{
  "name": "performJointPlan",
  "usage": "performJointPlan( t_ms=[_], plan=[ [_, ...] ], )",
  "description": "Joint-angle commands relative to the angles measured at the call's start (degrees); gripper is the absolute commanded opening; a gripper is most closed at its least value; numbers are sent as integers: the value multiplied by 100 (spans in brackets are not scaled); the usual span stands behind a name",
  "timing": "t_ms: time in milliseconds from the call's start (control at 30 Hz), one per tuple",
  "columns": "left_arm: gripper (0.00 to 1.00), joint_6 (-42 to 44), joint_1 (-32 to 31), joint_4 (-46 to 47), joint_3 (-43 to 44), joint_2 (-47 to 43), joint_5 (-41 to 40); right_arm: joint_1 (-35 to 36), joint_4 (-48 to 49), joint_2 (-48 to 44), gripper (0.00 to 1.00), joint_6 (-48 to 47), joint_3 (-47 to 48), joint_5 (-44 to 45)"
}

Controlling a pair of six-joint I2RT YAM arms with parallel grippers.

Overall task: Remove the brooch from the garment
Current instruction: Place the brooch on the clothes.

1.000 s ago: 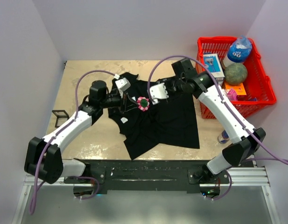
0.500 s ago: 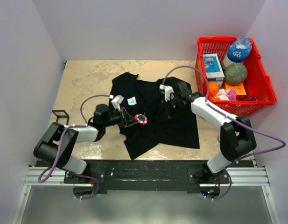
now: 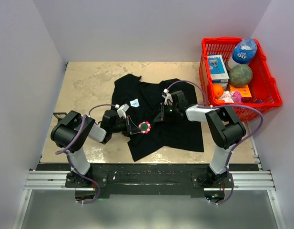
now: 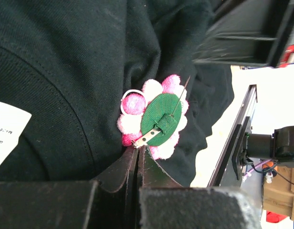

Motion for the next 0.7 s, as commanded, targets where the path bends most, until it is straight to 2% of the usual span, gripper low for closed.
performJointPlan(
  t_ms=[0, 133, 200, 300, 367, 567, 667],
  plan=[
    [0, 236, 4, -373, 56, 327, -231, 85, 1310, 243, 4, 582, 258, -545],
    [0, 174, 13, -390, 30, 415, -300, 164, 1249, 304, 4, 599, 504, -440],
    [0, 174, 39, -425, 73, 459, -292, 164, 873, 340, 3, 529, 688, -353],
    [0, 209, 66, -486, 109, 477, -257, 103, 301, 68, 2, 74, 1013, -124],
    [0, 218, 83, -521, 109, 486, -266, 129, 247, -204, 1, -33, 1076, -115],
    [0, 253, 180, -592, 188, 538, -222, 419, -561, -180, 0, -139, 1138, 902],
    [0, 280, 241, -566, 162, 512, -160, 507, -623, -56, 0, -262, 1225, 975]
  ],
)
